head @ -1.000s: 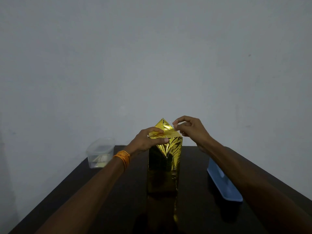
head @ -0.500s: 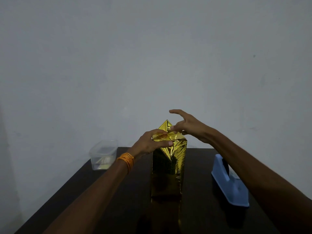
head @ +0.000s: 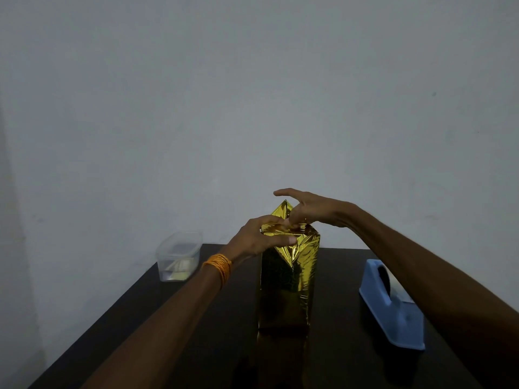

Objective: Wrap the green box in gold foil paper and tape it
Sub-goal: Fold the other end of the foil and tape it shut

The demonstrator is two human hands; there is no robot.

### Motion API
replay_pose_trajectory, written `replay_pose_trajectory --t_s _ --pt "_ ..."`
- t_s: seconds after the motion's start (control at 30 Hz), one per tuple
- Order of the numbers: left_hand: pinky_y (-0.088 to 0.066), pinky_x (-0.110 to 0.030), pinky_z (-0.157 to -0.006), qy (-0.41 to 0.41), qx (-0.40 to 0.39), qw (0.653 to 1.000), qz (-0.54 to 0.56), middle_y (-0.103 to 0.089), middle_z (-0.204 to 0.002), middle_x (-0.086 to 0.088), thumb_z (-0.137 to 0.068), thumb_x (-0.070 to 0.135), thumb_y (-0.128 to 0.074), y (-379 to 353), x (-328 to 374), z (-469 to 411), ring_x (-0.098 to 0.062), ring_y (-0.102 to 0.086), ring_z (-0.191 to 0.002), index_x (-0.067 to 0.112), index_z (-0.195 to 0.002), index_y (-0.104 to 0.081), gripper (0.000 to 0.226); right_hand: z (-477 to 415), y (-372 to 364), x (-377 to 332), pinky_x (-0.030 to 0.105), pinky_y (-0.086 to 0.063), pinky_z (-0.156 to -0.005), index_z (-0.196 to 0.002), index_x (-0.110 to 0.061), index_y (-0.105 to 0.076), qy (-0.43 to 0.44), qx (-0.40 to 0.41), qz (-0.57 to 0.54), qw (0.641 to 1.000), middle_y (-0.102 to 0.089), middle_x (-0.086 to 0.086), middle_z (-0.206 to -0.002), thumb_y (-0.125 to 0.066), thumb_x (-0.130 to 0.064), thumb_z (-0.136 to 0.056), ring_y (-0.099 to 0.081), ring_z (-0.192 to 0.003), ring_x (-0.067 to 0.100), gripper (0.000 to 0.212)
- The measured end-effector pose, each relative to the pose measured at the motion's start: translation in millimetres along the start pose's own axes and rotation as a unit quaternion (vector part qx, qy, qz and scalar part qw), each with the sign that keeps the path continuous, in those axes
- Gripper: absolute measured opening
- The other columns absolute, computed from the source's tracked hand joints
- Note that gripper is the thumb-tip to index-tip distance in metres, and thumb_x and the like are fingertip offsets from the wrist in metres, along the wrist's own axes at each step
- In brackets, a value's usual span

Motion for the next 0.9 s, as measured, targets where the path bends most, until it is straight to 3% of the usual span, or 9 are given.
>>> replay_pose_trajectory --t_s 0.17,0.27,0.37,0.47,0.53,0.6,0.7,0.8,0.9 --pt "-0.044 -0.040 -0.103 0.000 -0.005 1.000 0.003 -0.065 -0.121 0.004 -0.068 0.047 -0.084 0 0 0 -0.016 -0.057 -0.116 0.032 -0.115 -0.066 0.053 -8 -1 5 0.035 -0.053 -0.085 -0.148 -0.036 -0.033 -0.010 -0.001 0.025 1.000 -0.051 -0.008 -0.095 -0.069 -0.010 -0.088 -0.054 -0.104 0.028 0.075" --pt "-0.044 -0.043 -0.104 -0.002 -0.003 1.000 -0.004 -0.063 -0.125 0.003 -0.062 0.055 -0.084 1 0 -1 -0.019 -0.055 -0.119 0.036 -0.111 -0.067 0.055 -9 -1 1 0.034 -0.048 -0.091 -0.149 -0.034 -0.033 -0.013 0.001 0.070 0.997 -0.053 0.004 -0.128 -0.069 -0.009 -0.087 -0.048 -0.111 0.025 0.076" --pt "-0.045 -0.040 -0.102 -0.003 -0.001 1.000 0.000 -0.064 -0.123 0.003 -0.065 0.052 -0.085 1 -2 -3 -0.018 -0.056 -0.118 0.034 -0.109 -0.068 0.051 -12 1 -3 0.034 -0.046 -0.090 -0.150 -0.032 -0.033 -0.020 0.002 0.110 0.994 -0.033 0.007 -0.155 -0.069 -0.010 -0.087 -0.047 -0.111 0.023 0.076" --pt "-0.045 -0.037 -0.099 -0.007 -0.001 1.000 0.007 -0.065 -0.120 0.005 -0.068 0.046 -0.085 1 0 -1 -0.015 -0.057 -0.115 0.033 -0.108 -0.070 0.045 -13 3 1 0.038 -0.048 -0.089 -0.150 -0.031 -0.034 -0.052 0.005 0.127 0.991 -0.042 0.013 -0.150 -0.071 -0.018 -0.088 -0.056 -0.105 0.024 0.073" --pt "-0.048 -0.032 -0.094 -0.008 -0.003 1.000 0.017 -0.066 -0.117 0.005 -0.070 0.043 -0.085 1 1 2 -0.013 -0.059 -0.112 0.031 -0.111 -0.070 0.045 -9 8 7 0.031 -0.049 -0.081 -0.148 -0.027 -0.037 -0.055 0.041 0.143 0.987 -0.048 0.013 -0.145 -0.075 -0.030 -0.086 -0.062 -0.096 0.021 0.073" --pt "-0.048 -0.027 -0.089 -0.004 -0.005 1.000 0.020 -0.066 -0.116 0.006 -0.071 0.040 -0.084 2 2 3 -0.012 -0.059 -0.110 0.028 -0.117 -0.068 0.050 -2 11 20 0.030 -0.046 -0.086 -0.147 -0.023 -0.041 -0.060 0.108 0.155 0.980 -0.043 0.008 -0.151 -0.077 -0.044 -0.082 -0.058 -0.112 0.024 0.077" --pt "-0.046 -0.032 -0.096 -0.005 0.001 1.000 0.006 -0.061 -0.125 0.003 -0.067 0.048 -0.084 1 3 3 -0.015 -0.056 -0.115 0.031 -0.120 -0.066 0.059 10 4 46 0.038 -0.041 -0.100 -0.145 -0.024 -0.044 -0.081 0.169 0.055 0.981 -0.040 0.007 -0.154 -0.076 -0.051 -0.080 -0.045 -0.133 0.028 0.077" --pt "-0.045 -0.035 -0.099 -0.001 0.003 1.000 0.005 -0.057 -0.130 0.003 -0.067 0.049 -0.084 0 4 4 -0.017 -0.053 -0.119 0.031 -0.121 -0.065 0.060 17 -7 54 0.036 -0.048 -0.086 -0.141 -0.027 -0.045 -0.094 0.202 -0.077 0.972 -0.048 0.007 -0.143 -0.073 -0.052 -0.083 -0.054 -0.119 0.024 0.069" --pt "-0.045 -0.042 -0.104 -0.002 0.003 1.000 0.006 -0.058 -0.131 0.003 -0.064 0.052 -0.084 2 5 6 -0.018 -0.053 -0.121 0.034 -0.119 -0.066 0.061 19 -22 45 0.029 -0.053 -0.073 -0.135 -0.025 -0.048 -0.101 0.165 -0.196 0.961 -0.062 0.008 -0.124 -0.074 -0.038 -0.086 -0.065 -0.100 0.017 0.057"
Point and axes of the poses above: each hand's wrist, its own z-axis away from the middle knuckle, its own y-axis out of the back of the hand, x = y × z, the point moved 4 cm from there along -z, towards the middle knuckle
